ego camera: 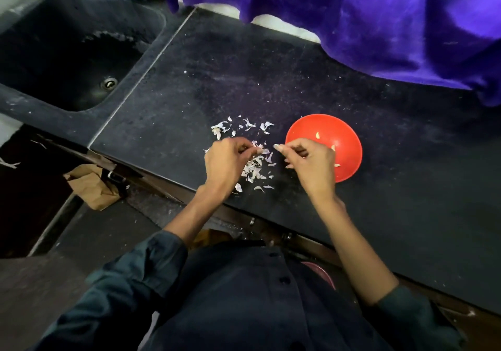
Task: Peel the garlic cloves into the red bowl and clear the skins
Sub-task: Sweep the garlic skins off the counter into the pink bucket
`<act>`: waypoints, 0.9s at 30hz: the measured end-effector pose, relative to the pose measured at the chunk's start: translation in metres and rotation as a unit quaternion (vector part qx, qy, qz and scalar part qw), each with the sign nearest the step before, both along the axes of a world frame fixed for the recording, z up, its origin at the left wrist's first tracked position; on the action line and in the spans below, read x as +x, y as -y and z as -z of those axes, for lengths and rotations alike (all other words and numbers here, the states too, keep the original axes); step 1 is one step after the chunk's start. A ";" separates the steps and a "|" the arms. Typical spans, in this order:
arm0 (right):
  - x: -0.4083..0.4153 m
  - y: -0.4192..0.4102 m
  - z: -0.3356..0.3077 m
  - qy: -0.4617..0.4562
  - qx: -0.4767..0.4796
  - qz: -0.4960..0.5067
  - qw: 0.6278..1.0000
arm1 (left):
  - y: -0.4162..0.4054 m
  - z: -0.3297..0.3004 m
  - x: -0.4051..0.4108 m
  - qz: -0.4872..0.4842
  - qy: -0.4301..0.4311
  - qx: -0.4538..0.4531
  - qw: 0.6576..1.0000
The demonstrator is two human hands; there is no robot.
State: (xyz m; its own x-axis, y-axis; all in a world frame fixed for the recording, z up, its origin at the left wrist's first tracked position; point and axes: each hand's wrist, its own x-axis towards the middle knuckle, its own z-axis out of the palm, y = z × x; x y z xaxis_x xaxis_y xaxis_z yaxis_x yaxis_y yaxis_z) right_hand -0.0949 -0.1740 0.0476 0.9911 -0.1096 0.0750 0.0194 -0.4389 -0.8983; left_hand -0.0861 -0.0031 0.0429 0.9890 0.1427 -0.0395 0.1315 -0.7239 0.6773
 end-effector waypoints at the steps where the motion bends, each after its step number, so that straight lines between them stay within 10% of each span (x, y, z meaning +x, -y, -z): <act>1: 0.001 -0.007 0.005 0.013 -0.034 -0.025 0.999 | -0.003 0.003 0.001 0.010 0.001 0.007 1.000; 27: -0.087 -0.064 0.069 -0.176 -0.367 -0.033 0.913 | -0.131 0.080 0.007 0.117 0.019 0.137 0.983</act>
State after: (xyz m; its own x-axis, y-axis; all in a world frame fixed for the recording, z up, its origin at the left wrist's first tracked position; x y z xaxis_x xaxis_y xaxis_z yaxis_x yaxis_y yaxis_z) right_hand -0.1814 -0.1104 -0.0215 0.9706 -0.0976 -0.2200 -0.1659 -0.9335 -0.3178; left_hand -0.0791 0.1278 -0.0374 0.9960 -0.0892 0.0069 -0.0826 -0.8869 0.4546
